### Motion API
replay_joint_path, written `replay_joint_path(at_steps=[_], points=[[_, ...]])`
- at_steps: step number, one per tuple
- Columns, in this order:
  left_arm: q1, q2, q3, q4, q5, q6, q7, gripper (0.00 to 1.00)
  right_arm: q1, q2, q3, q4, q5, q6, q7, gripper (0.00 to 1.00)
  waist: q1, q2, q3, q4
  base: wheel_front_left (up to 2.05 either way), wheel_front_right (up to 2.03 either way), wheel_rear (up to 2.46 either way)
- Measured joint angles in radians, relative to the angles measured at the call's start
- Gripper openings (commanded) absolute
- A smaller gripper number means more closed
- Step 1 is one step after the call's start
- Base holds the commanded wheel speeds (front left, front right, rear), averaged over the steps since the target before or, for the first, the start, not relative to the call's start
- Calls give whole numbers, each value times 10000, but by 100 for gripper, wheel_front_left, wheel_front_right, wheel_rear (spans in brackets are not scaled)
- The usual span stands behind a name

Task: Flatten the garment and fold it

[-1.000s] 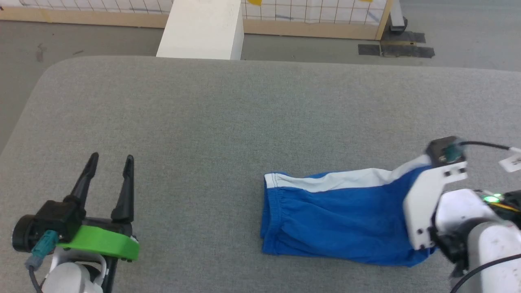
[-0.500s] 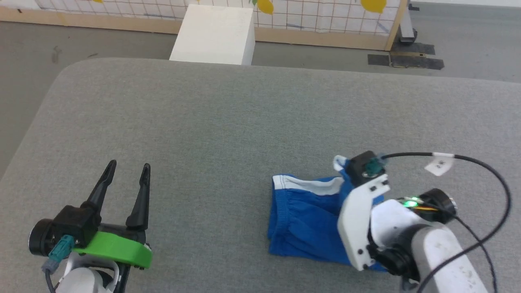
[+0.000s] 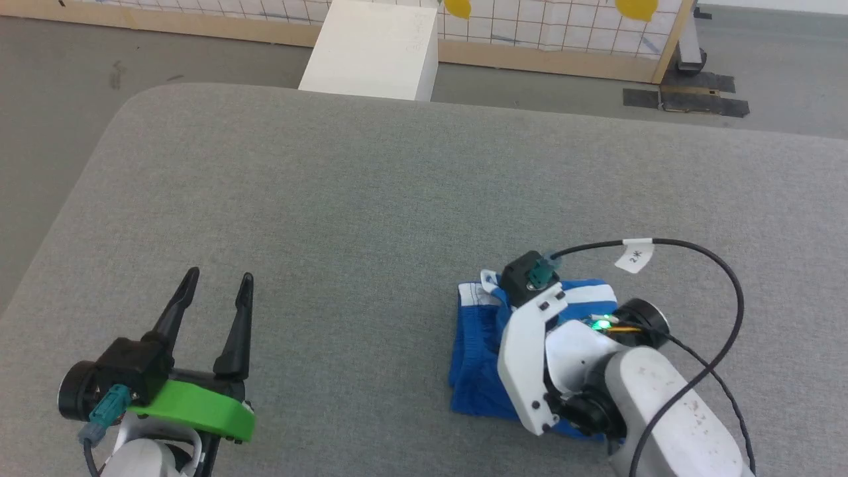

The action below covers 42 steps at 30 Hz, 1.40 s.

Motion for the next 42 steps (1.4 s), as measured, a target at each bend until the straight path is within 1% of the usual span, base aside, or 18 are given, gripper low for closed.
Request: replay_joint_path(at_steps=[1, 2, 6, 10, 14, 17, 20, 21, 23, 26, 27, 29, 37, 41, 42], points=[[0, -8, -15, 8, 0, 0, 0, 100, -104, -8, 113, 94, 6, 0, -203, 58, 0, 0, 9, 11, 0, 0, 0], [0, -19, -31, 10, -8, 0, 0, 100, -205, -8, 267, 155, 25, 0, -372, 100, 0, 0, 9, 19, 0, 0, 0], [1, -48, -4, 15, -75, 0, 0, 100, -423, 4, 867, 75, 332, 0, -765, 100, 0, 0, 9, -16, 0, 0, 0], [16, -58, 61, 12, -75, 0, 0, 100, -611, 6, 1331, -387, 880, 0, -1072, 100, 0, 0, 11, -132, 0, 0, 0], [25, -59, 215, 4, -75, 0, 0, 100, -754, 21, 1175, -1003, 1122, 0, -1484, 100, 0, 0, -3, -334, 0, 0, 0], [28, -73, 422, -69, -69, 0, 0, 100, -754, 23, 374, -1350, 853, 0, -1755, 100, 0, 0, -27, -515, 0, 0, 0], [35, -138, 560, -138, -19, 0, 0, 100, -570, 19, -803, -1546, 176, 0, -1755, 100, 0, 0, -67, -705, 0, 0, 0], [35, -150, 571, -159, 6, 0, 0, 100, -425, 15, -1281, -1592, -203, 0, -1697, 100, 0, 0, -78, -762, 0, 0, 0], [37, -182, 589, -198, 19, 0, 0, 100, -52, 0, -2128, -1639, -591, 0, -1563, 100, 0, 0, -90, -849, 0, 0, 0], [40, -222, 585, -311, 23, 0, 0, 100, 406, -6, -2932, -1580, -1511, 0, -1250, 100, 0, 0, -42, -899, 0, 0, 0], [42, -226, 539, -360, 27, 0, 0, 100, 769, -19, -3164, -1258, -1908, 0, -1001, 100, 0, 0, 25, -884, 0, 0, 0], [42, -224, 468, -370, 27, 0, 0, 100, 1000, -13, -3106, -1024, -1818, 0, -930, 100, 0, 0, 66, -828, 0, 0, 0], [42, -205, 454, -345, -2, 0, 0, 100, 1318, 4, -2006, -94, -1601, 0, -433, 100, 0, 0, 238, -611, 0, 0, 0], [41, -199, 428, -303, -29, 0, 0, 100, 1317, 6, -1845, 209, -1603, 0, -313, 100, 0, 0, 286, -531, 0, 0, 0], [41, -199, 428, -297, -33, 0, 0, 100, 1311, 6, -1835, 265, -1603, 0, -251, 95, 0, 0, 288, -522, 0, 0, 0]])
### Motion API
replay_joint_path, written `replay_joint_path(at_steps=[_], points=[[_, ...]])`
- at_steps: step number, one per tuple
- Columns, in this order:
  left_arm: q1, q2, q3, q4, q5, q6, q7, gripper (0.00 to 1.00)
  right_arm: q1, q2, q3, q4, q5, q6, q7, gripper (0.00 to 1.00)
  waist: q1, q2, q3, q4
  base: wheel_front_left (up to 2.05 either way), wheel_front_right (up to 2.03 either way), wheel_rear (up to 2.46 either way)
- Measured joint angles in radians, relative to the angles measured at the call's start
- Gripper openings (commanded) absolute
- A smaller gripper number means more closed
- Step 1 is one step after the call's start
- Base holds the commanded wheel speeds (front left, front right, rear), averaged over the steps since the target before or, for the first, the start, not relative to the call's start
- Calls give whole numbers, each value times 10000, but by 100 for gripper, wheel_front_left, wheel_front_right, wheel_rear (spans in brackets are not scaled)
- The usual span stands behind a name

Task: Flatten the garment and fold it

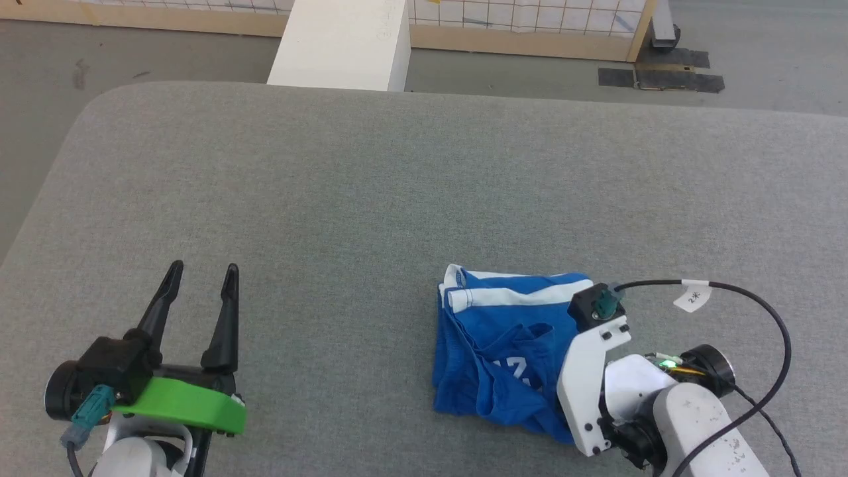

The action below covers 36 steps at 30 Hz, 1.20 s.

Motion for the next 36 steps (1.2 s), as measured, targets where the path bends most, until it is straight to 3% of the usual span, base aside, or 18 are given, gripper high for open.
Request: replay_joint_path(at_steps=[1, 2, 3, 9, 13, 21, 27, 36], points=[[0, 2, -2, 6, 0, 0, 0, 100, -22, 0, 0, 33, 6, 0, 12, 47, 0, 0, -1, 5, 0, 0, 0], [0, 2, 6, 13, 0, 0, 0, 100, -46, -2, 6, 36, 79, 0, 6, 9, 0, 0, -4, 0, 0, 0, 0], [0, 2, 27, 15, 0, 0, 0, 100, -81, -4, 36, 42, 111, 0, -8, 0, 0, 0, -9, -20, 0, 0, 0], [207, -2, 326, -130, -42, 0, 0, 100, -313, 13, 336, -207, -161, 0, 31, 0, 0, 0, -68, -442, 0, 0, 0], [449, -4, 585, -395, -52, 0, 0, 100, -663, -209, 1055, -571, -652, 2, 479, 0, 1, -1, -57, -1008, 0, 0, 0], [568, 58, 1030, -1108, -79, 0, -8, 100, -1581, -1985, 1547, -1478, -566, 2, 997, 0, 0, 0, 168, -2471, 0, 0, 0], [555, 512, 1149, -1524, -245, 0, -10, 100, -2193, -3244, 903, -1687, -387, 2, 848, 0, 0, 0, 669, -3371, 0, 0, 0], [237, 1536, 959, -2025, -805, 0, -10, 100, -2325, -4259, -1181, -2232, -1724, 2, 857, 0, 1, 0, 1960, -3684, 0, 0, 0]])
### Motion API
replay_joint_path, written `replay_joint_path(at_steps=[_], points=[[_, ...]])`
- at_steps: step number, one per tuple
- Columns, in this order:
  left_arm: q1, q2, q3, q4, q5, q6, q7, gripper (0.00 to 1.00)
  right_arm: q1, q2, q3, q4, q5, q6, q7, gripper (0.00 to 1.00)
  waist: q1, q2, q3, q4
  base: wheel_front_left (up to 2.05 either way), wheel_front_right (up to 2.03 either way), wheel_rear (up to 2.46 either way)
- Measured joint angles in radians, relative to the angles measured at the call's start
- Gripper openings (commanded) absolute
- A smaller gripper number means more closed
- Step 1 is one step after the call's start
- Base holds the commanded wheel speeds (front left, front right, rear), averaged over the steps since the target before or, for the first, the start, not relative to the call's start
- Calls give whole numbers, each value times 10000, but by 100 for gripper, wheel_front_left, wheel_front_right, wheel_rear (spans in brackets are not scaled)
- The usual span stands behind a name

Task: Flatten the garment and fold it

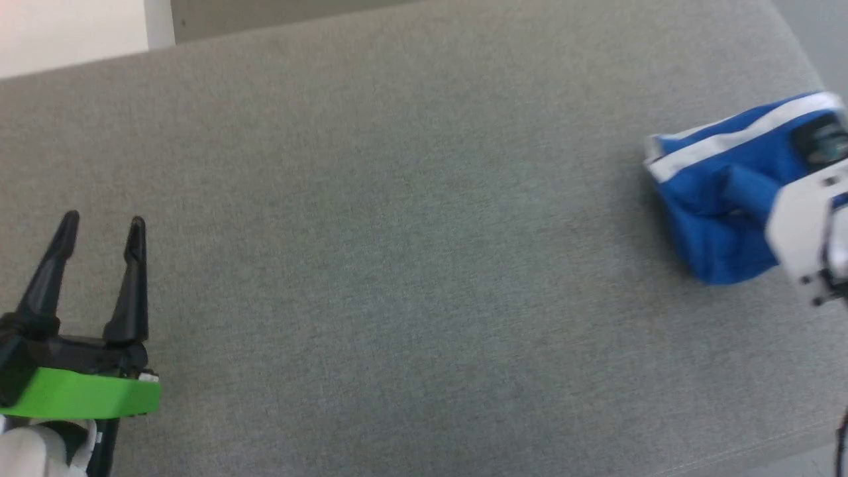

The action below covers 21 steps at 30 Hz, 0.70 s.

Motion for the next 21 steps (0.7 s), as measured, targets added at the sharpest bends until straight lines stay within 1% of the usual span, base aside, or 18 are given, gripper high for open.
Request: replay_joint_path(at_steps=[5, 6, 10, 11, 12, 13, 17, 21], points=[[-119, 322, 77, 23, -205, 0, 2, 100, 83, -84, -1714, -433, -639, 0, 268, 0, 0, 0, 818, 318, 0, 0, 0], [-125, 339, 92, 17, -253, 0, 2, 100, 128, -86, -1921, -508, -757, 0, 288, 0, 1, 0, 936, 389, 0, 0, 0], [-179, 456, 153, 35, -397, 0, 0, 100, 421, 113, -2986, -840, -1116, 0, 282, 0, 1, 0, 1439, 737, 0, 0, 0], [-194, 479, 161, 48, -397, 0, 2, 100, 479, 163, -3216, -897, -1214, 0, 222, 24, 1, 0, 1542, 819, 0, 0, 0], [-199, 491, 173, 54, -399, 0, 2, 100, 517, 205, -3382, -924, -1279, 0, 184, 93, 1, 0, 1614, 877, 0, 0, 0], [-201, 502, 194, 61, -401, 0, 2, 100, 561, 247, -3565, -982, -1381, 0, 102, 100, 1, 0, 1694, 944, 0, 0, 0], [-208, 520, 192, 157, -424, 0, 2, 100, 613, 307, -3986, -1108, -1572, 0, -639, 100, 2, 0, 1830, 1128, 0, 0, 0], [-228, 470, 138, 270, -412, 0, 2, 100, 293, 481, -4343, -1083, -1467, 0, -1801, 100, 1, 0, 1620, 1164, 0, 0, 0]])
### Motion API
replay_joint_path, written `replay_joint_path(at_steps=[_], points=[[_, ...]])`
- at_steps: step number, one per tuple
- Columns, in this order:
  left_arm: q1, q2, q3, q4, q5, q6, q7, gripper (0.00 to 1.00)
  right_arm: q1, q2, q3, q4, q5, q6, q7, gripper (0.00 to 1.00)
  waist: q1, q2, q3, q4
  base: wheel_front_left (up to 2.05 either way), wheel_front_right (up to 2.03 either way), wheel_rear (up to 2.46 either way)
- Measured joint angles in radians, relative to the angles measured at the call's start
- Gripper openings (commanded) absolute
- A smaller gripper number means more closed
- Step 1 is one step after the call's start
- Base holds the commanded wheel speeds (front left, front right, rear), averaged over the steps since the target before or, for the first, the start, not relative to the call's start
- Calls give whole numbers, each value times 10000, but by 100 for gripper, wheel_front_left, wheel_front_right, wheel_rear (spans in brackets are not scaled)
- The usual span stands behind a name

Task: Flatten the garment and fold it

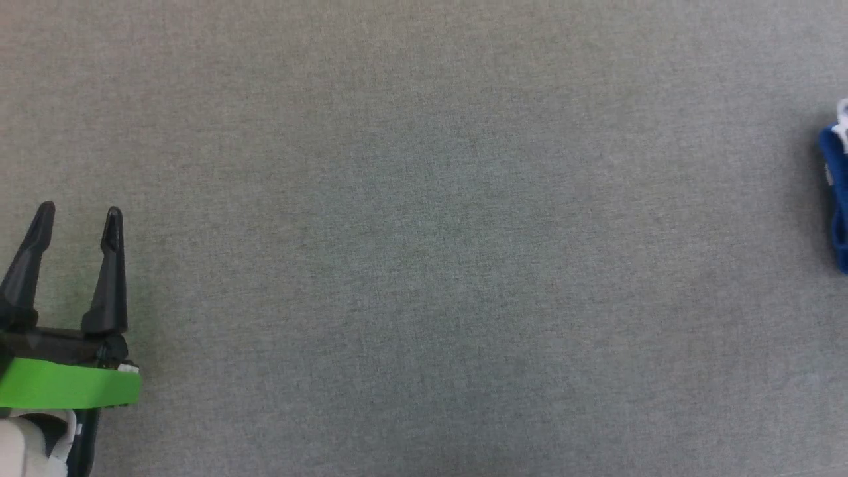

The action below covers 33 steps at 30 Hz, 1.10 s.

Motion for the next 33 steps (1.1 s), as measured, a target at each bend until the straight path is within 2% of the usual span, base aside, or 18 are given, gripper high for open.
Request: replay_joint_path(at_steps=[5, 10, 17, 20, 23, 26, 30, 33], points=[[-22, -288, -21, 242, 113, -2, -2, 100, -1185, 217, 219, -4, 673, 0, -1864, 100, 0, 0, -550, 3, 0, 0, 0], [-17, -777, 142, 550, 362, -2, -2, 100, -2276, 968, 1024, 100, 1306, 2, -3641, 100, 0, 0, -1291, 40, 0, 0, 0], [47, -1534, 401, 943, 784, -2, 0, 100, -2494, 3022, 2069, 408, 2100, 0, -5960, 100, -2, 0, -2462, 142, 0, 0, 0], [51, -1749, 449, 1045, 968, 0, -2, 100, -2063, 3591, 2278, 353, 2309, 0, -6838, 100, -2, 0, -2903, 220, 0, 0, 0], [44, -1954, 430, 1250, 1172, 2, 0, 100, -1160, 3766, 2395, 330, 2476, 0, -7823, 100, -2, -1, -3349, 356, 0, 0, 0], [44, -2150, 431, 1417, 1198, 8, 0, 100, -301, 3762, 2514, 681, 3430, -2, -8782, 100, -2, 0, -3709, 509, 0, 0, 0], [44, -2370, 403, 1714, 1266, 42, 0, 100, 661, 3768, 2642, 1392, 4171, -2, -10109, 100, -2, 0, -4102, 730, 0, 0, 0], [40, -2499, 339, 1958, 1269, 48, 0, 100, 1252, 3753, 2679, 2138, 4792, -2, -10573, 100, -2, 0, -4312, 925, 0, 0, 0]])
